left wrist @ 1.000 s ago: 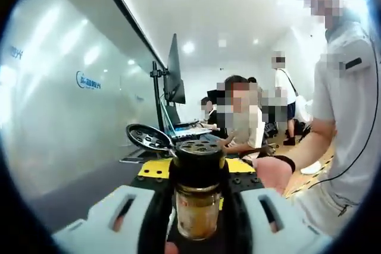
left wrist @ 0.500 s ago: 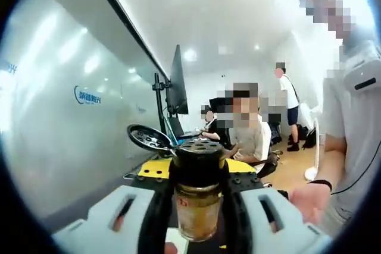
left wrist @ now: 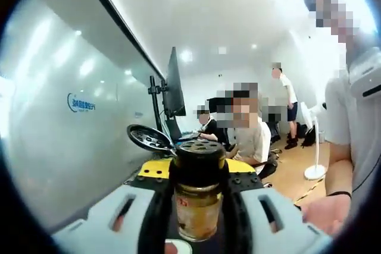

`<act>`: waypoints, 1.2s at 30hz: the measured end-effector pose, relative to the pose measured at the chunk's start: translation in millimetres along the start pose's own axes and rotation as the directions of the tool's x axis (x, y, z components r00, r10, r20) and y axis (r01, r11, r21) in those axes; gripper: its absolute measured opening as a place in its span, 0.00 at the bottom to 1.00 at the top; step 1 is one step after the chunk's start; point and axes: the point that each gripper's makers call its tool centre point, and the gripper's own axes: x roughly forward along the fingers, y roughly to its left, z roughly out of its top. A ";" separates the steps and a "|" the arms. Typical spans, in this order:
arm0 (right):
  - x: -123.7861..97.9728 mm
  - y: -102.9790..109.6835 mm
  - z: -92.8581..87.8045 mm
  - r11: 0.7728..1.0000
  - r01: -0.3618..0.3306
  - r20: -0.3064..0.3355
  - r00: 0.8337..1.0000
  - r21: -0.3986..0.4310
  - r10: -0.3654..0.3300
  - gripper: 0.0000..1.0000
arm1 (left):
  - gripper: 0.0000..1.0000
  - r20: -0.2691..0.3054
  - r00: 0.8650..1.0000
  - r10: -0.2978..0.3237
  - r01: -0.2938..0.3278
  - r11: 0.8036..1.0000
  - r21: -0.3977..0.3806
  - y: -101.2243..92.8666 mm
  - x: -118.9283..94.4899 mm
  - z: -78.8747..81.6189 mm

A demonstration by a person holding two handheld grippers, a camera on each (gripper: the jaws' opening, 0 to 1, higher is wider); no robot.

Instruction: Sprinkle pepper

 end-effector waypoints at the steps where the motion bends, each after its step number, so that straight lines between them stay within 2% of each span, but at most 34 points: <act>1: 1.3 0.3 -0.7 0.999 -0.002 -0.002 1.000 -0.040 0.002 0.51 | 0.21 -0.003 1.000 0.000 0.000 1.000 0.003 -0.9 -0.2 -1.1; 3: 2.7 0.1 1.1 1.000 -0.009 -0.003 1.000 -0.028 0.009 0.53 | 0.21 -0.003 1.000 0.001 -0.001 1.000 0.001 -0.6 -1.6 -0.4; 4: 2.7 1.9 5.8 1.000 -0.018 0.025 1.000 0.023 0.017 0.52 | 0.21 -0.001 1.000 0.002 -0.002 1.000 -0.004 -0.7 -2.1 0.4; 5: 2.3 0.9 7.1 1.000 -0.014 0.031 0.999 0.024 0.013 0.51 | 0.21 0.000 1.000 0.001 -0.001 1.000 -0.004 -1.4 -2.9 1.6; 9: 10.0 2.3 -6.5 0.999 -0.021 -0.023 1.000 0.038 0.022 0.46 | 0.21 -0.002 1.000 0.001 -0.001 1.000 -0.006 -1.7 -3.8 1.0; 14: 20.7 5.4 -5.3 0.997 -0.060 -0.023 0.998 0.047 0.061 0.47 | 0.21 -0.017 1.000 -0.003 0.003 1.000 -0.002 -5.7 -3.3 -3.3; 15: 22.7 6.7 -3.7 0.996 -0.079 -0.031 0.996 0.031 0.080 0.46 | 0.21 -0.015 1.000 -0.005 0.005 1.000 -0.003 -7.7 -3.3 -3.5; 16: 21.5 8.5 -11.6 0.995 -0.100 -0.097 0.990 0.027 0.102 0.45 | 0.21 -0.017 1.000 -0.006 0.006 1.000 -0.002 -9.3 -3.1 -4.1; 17: 21.1 5.7 -10.5 0.994 -0.094 -0.105 0.989 0.058 0.100 0.43 | 0.21 -0.023 1.000 -0.004 0.004 1.000 0.000 -11.0 -3.1 -5.6; 18: 22.6 1.6 -3.7 0.994 -0.093 -0.077 0.992 0.060 0.098 0.42 | 0.21 -0.027 1.000 -0.002 0.002 1.000 0.002 -11.6 -3.2 -6.8; 22: 22.3 -2.3 -2.5 0.994 -0.088 -0.065 0.994 0.061 0.092 0.43 | 0.21 -0.030 1.000 -0.003 0.003 1.000 -0.003 -13.6 -4.6 -10.1; 23: 22.4 -0.5 -1.8 0.993 -0.102 -0.061 0.993 0.066 0.106 0.43 | 0.21 -0.031 1.000 0.001 -0.001 1.000 -0.001 -6.4 -7.4 -11.1; 27: 25.6 1.6 -9.8 0.989 -0.118 -0.096 0.987 0.090 0.127 0.42 | 0.21 -0.034 0.999 -0.001 0.001 1.000 0.009 -1.2 -10.8 -12.2; 30: 34.0 8.2 -15.5 0.988 -0.115 -0.105 0.986 0.099 0.126 0.37 | 0.21 -0.031 1.000 -0.002 0.002 1.000 0.004 0.4 -11.2 -13.5; 32: 36.7 9.6 -12.7 0.989 -0.114 -0.089 0.988 0.094 0.123 0.30 | 0.21 -0.027 1.000 0.000 0.000 1.000 -0.003 5.6 -12.6 -14.8; 36: 41.4 13.7 -5.5 0.988 -0.123 -0.076 0.989 0.093 0.131 0.28 | 0.21 -0.035 0.999 0.001 -0.002 1.000 -0.010 8.8 -12.5 -19.1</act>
